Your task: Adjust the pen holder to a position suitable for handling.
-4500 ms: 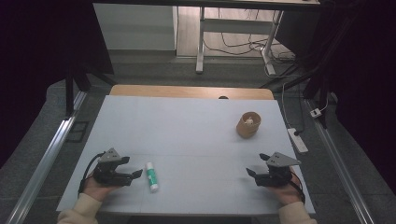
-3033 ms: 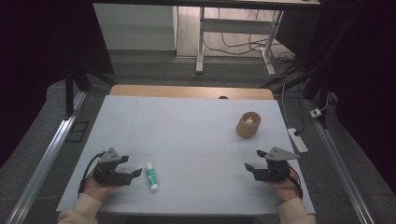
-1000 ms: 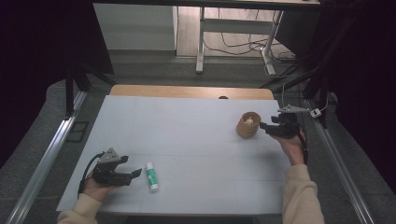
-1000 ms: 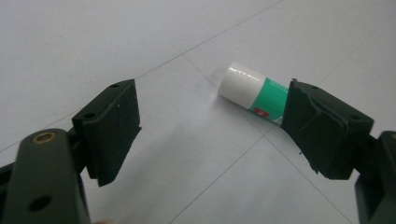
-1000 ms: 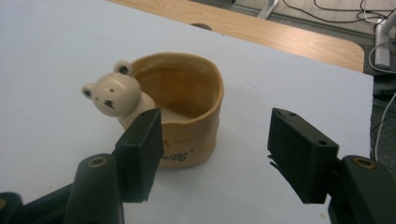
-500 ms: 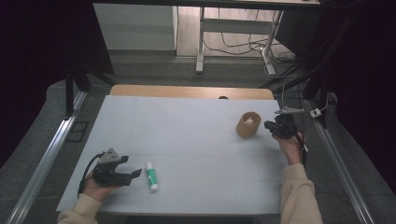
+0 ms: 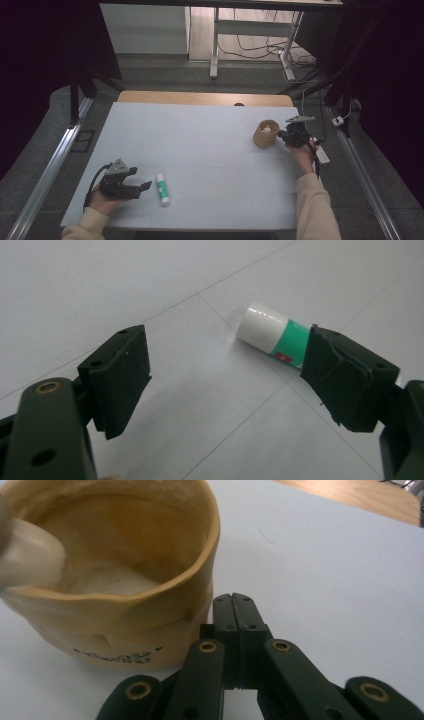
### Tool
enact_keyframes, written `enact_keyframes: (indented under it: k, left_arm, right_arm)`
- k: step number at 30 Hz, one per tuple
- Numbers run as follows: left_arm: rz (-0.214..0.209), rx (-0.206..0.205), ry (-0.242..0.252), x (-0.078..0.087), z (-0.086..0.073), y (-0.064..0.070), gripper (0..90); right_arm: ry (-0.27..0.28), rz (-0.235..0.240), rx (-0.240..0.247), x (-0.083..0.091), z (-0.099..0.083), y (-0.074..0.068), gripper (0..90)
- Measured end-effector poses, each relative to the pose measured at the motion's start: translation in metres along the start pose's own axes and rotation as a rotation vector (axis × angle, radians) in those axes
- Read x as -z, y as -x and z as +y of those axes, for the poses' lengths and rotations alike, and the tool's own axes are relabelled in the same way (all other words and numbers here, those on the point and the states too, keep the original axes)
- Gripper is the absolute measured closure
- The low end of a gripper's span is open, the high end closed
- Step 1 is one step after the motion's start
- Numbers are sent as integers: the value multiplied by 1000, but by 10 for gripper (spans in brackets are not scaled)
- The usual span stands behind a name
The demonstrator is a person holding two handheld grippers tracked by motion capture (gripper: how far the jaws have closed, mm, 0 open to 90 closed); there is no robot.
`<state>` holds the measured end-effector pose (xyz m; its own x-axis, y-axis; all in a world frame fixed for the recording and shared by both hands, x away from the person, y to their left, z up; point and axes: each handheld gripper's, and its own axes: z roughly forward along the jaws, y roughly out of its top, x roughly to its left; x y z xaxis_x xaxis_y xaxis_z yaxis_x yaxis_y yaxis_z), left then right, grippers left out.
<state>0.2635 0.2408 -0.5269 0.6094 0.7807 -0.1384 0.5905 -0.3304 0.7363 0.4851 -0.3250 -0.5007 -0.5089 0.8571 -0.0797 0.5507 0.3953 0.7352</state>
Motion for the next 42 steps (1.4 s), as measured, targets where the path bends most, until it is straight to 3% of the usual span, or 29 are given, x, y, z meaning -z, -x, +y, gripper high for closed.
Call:
enact_keyframes:
  k: [18,21,42]
  left_arm:
    - [2,-9,-2,0,0,1,195]
    - [3,-9,-2,0,0,1,195]
    - [2,-14,-6,0,0,2,197]
  right_arm:
    - [0,21,6,-7,-5,2,896]
    - [-2,43,10,-8,-5,0,896]
    - [-35,141,153,-25,14,-54,896]
